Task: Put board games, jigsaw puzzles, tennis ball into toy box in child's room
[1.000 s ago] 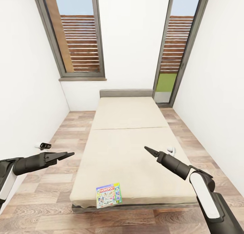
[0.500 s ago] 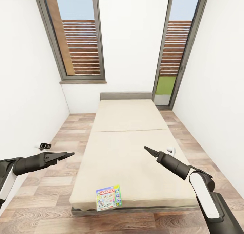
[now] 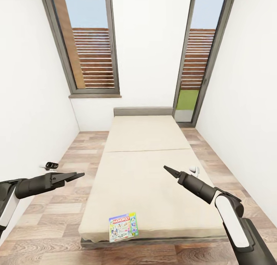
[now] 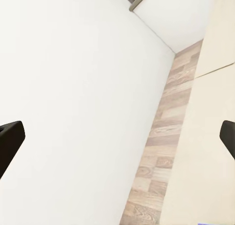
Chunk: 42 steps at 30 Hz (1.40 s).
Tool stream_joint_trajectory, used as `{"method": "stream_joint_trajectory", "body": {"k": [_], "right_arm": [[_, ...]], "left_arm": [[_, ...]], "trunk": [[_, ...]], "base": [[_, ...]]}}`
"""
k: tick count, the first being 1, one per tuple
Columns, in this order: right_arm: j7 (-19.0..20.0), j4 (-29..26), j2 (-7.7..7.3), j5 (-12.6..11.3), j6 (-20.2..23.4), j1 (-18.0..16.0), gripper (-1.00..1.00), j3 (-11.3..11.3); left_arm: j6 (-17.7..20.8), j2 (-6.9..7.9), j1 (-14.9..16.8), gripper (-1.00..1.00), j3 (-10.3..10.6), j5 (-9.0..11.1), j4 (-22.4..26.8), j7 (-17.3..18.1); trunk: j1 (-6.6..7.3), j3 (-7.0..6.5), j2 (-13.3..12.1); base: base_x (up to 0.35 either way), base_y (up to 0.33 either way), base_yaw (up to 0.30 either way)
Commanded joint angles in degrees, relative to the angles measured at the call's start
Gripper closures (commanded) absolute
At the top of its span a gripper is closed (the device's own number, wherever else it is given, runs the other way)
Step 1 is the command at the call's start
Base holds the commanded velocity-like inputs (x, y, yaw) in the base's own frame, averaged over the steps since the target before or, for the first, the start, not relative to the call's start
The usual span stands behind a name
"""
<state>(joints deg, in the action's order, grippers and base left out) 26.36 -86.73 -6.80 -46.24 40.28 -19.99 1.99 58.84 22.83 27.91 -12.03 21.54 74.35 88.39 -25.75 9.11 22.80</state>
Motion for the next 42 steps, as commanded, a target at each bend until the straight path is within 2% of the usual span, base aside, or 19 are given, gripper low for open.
{"method": "stream_joint_trajectory", "body": {"k": [1,19,31,36,42], "right_arm": [[0.08,-0.02,0.01,-0.19,0.40,-0.05,-1.00,0.07],[0.32,0.12,-0.02,-0.37,0.48,-0.05,-1.00,0.10],[0.32,0.08,0.03,-0.35,0.49,-0.05,-1.00,0.06],[0.46,0.13,-0.28,-0.40,0.50,-0.05,-1.00,0.11],[0.46,0.11,0.03,-0.33,0.43,-0.05,-1.00,0.04]], "left_arm": [[0.60,0.05,0.04,-1.00,-0.01,-0.01,0.01,0.20],[0.57,-0.02,0.04,-1.00,0.11,-0.01,-0.43,0.16],[0.57,-0.06,0.04,-1.00,0.29,-0.08,-0.43,0.12],[0.57,-0.07,0.04,-1.00,0.01,-0.05,-0.43,0.11],[0.57,-0.07,0.04,-1.00,-0.05,-0.02,-0.43,0.12]], "trunk": [[-0.04,0.02,0.11],[-0.04,-1.69,0.11],[-0.04,-2.83,0.11],[-0.04,-3.31,0.11],[-0.04,-3.88,0.11]], "base": [[0.000,0.000,0.000],[0.000,-0.006,0.000],[0.000,-0.193,0.000],[0.000,-0.048,0.000],[0.000,-0.026,0.000]]}}
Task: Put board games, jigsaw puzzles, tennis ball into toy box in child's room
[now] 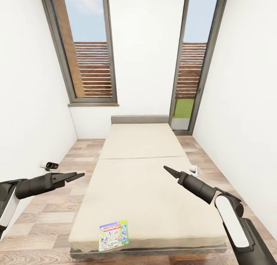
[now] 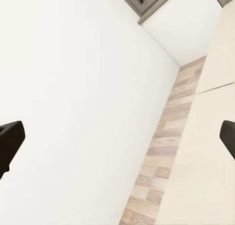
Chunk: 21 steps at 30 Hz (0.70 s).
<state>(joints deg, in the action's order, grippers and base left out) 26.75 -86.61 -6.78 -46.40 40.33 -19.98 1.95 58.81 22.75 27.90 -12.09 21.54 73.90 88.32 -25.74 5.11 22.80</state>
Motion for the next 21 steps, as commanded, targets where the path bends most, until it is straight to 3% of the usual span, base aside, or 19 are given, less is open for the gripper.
{"method": "stream_joint_trajectory", "body": {"k": [1,9,21], "right_arm": [[0.07,-0.02,0.03,-0.17,0.38,-0.06,-1.00,0.08],[0.13,-0.04,0.03,-0.18,0.44,-0.06,-1.00,0.13],[-0.30,0.03,0.10,-0.18,0.48,-0.06,-1.00,0.16]], "left_arm": [[0.61,0.02,0.05,-1.00,0.00,-0.02,0.02,0.20],[0.65,0.02,0.05,-1.00,-0.03,-0.01,0.02,0.27],[0.62,0.02,0.05,-1.00,0.28,-0.01,0.02,0.28]], "trunk": [[-0.04,0.03,0.12],[-0.04,-0.46,0.12],[-0.04,-0.52,0.12]], "base": [[0.000,-0.135,0.000],[0.000,-0.234,0.016],[0.000,-0.103,0.002]]}}
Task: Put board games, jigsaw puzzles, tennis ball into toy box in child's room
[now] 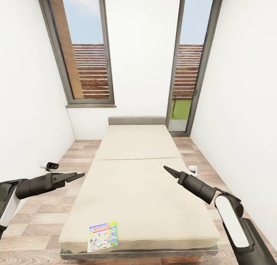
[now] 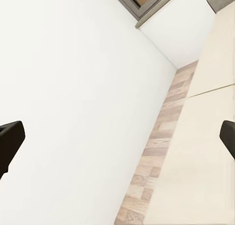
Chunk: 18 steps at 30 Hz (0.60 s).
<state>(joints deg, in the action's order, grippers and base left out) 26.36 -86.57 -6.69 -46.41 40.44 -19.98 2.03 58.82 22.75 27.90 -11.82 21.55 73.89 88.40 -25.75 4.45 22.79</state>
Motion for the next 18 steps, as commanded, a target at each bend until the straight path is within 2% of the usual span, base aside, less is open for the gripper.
{"method": "stream_joint_trajectory", "body": {"k": [1,6,18], "right_arm": [[0.07,-0.01,0.00,-0.17,0.39,-0.06,-1.00,0.08],[0.33,0.00,-0.01,-0.17,0.30,-0.06,-1.00,0.08],[0.46,0.01,-0.01,-0.19,0.28,-0.06,-1.00,0.09]], "left_arm": [[0.60,0.01,0.05,-1.00,0.02,-0.02,0.02,0.20],[0.60,0.01,0.05,-1.00,0.09,-0.02,0.02,0.20],[0.67,0.01,0.05,-1.00,-0.02,-0.02,0.02,0.20]], "trunk": [[-0.04,0.13,0.13],[-0.04,0.13,0.13],[-0.04,0.13,0.13]], "base": [[0.000,-0.237,0.000],[0.000,-0.160,0.000],[0.000,-0.017,0.000]]}}
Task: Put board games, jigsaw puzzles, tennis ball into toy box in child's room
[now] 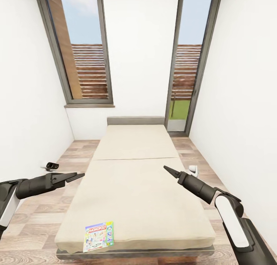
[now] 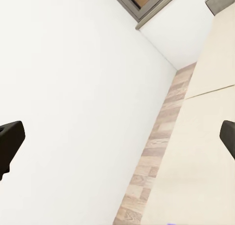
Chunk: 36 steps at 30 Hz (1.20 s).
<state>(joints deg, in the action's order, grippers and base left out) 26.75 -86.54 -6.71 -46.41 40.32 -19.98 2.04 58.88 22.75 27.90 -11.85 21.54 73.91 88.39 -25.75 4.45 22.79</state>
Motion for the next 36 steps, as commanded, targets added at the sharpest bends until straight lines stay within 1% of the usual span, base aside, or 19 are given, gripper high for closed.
{"method": "stream_joint_trajectory", "body": {"k": [1,12,22,29,32,36], "right_arm": [[0.07,0.00,0.01,-0.18,0.39,-0.06,-1.00,0.08],[0.06,0.05,0.03,-0.17,0.38,-0.06,-1.00,0.07],[0.12,0.05,-0.03,-0.17,0.37,-0.06,-1.00,0.12],[0.14,0.05,-0.20,-0.27,0.41,-0.06,-1.00,0.33],[0.14,0.05,-0.50,-0.47,0.44,-0.06,-1.00,0.44],[0.14,0.05,-0.71,-0.57,0.46,-0.06,-1.00,0.49]], "left_arm": [[0.61,0.02,0.05,-1.00,0.01,-0.01,0.01,0.20],[0.64,0.07,0.05,-1.00,-0.23,0.18,0.01,0.20],[0.54,0.00,0.05,-1.00,-0.03,0.21,0.01,0.16],[0.61,-0.13,0.05,-1.00,0.26,0.03,-0.61,-0.69],[0.77,-0.12,0.05,-1.00,0.31,0.04,-1.79,-1.59],[1.01,-0.02,0.05,-1.00,0.46,0.15,-3.02,-1.95]], "trunk": [[-0.04,0.13,0.13],[-0.04,0.13,0.13],[-0.04,0.13,0.13],[-1.57,1.39,2.94],[-2.23,1.93,4.14],[-3.11,2.65,5.75]], "base": [[0.000,0.000,0.000],[0.000,0.000,0.000],[0.000,0.000,0.000],[0.000,0.000,0.000],[0.000,0.000,0.000],[0.000,0.000,0.000]]}}
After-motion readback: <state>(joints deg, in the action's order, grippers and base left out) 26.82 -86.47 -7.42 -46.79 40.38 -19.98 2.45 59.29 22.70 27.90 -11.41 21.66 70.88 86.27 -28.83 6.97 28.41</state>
